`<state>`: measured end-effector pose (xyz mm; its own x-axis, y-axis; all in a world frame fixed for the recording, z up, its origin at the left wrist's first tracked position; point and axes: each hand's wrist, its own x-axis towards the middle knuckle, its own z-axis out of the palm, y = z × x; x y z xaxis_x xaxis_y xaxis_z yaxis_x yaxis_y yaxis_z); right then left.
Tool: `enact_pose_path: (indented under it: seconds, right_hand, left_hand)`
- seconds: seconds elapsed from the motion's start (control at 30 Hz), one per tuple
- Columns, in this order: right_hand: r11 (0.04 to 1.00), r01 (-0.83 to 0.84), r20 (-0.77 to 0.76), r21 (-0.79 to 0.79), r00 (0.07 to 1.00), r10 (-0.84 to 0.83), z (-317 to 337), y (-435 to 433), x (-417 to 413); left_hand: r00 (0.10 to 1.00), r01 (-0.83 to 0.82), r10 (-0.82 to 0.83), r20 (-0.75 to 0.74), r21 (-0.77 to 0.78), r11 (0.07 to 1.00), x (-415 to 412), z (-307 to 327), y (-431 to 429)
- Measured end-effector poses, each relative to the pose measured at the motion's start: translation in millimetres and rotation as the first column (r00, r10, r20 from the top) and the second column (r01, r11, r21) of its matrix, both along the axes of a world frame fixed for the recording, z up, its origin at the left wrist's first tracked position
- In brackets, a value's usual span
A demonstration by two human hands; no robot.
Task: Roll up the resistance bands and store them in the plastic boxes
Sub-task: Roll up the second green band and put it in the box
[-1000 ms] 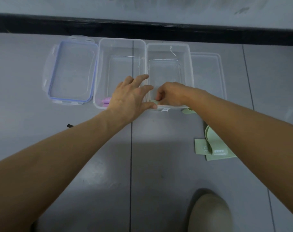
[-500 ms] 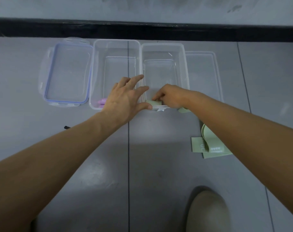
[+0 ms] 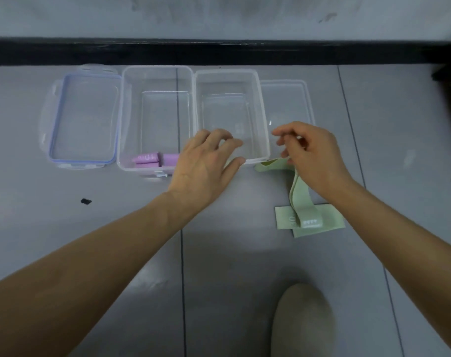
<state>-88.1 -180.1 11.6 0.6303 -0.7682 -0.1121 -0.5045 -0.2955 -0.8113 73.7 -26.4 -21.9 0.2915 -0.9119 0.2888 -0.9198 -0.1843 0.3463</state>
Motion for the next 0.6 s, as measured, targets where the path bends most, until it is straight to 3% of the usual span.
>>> enact_pose_path:
  seconds: [0.13, 0.27, 0.4, 0.6]
  right_hand:
    - [0.993, 0.111, -0.134, -0.040, 0.984, -0.115, -15, 1, -63]
    - [0.993, 0.098, -0.370, -0.064, 0.922, -0.115, -39, 19, -114]
    - [0.994, 0.096, -0.471, -0.052, 0.875, -0.109, -67, 26, -128]
    - [0.978, 0.003, -0.573, -0.207, 0.810, -0.124, -74, 17, -80]
  left_hand:
    - [0.993, 0.114, -0.112, -0.043, 0.045, 0.992, -47, -8, -10]
    - [0.968, 0.208, -0.158, -0.197, 0.268, 0.941, -94, -26, -18]
    - [0.942, 0.177, -0.052, -0.331, 0.361, 0.916, -119, -43, -26]
    - [0.822, -0.069, 0.244, -0.515, 0.335, 0.940, -121, -48, -27]
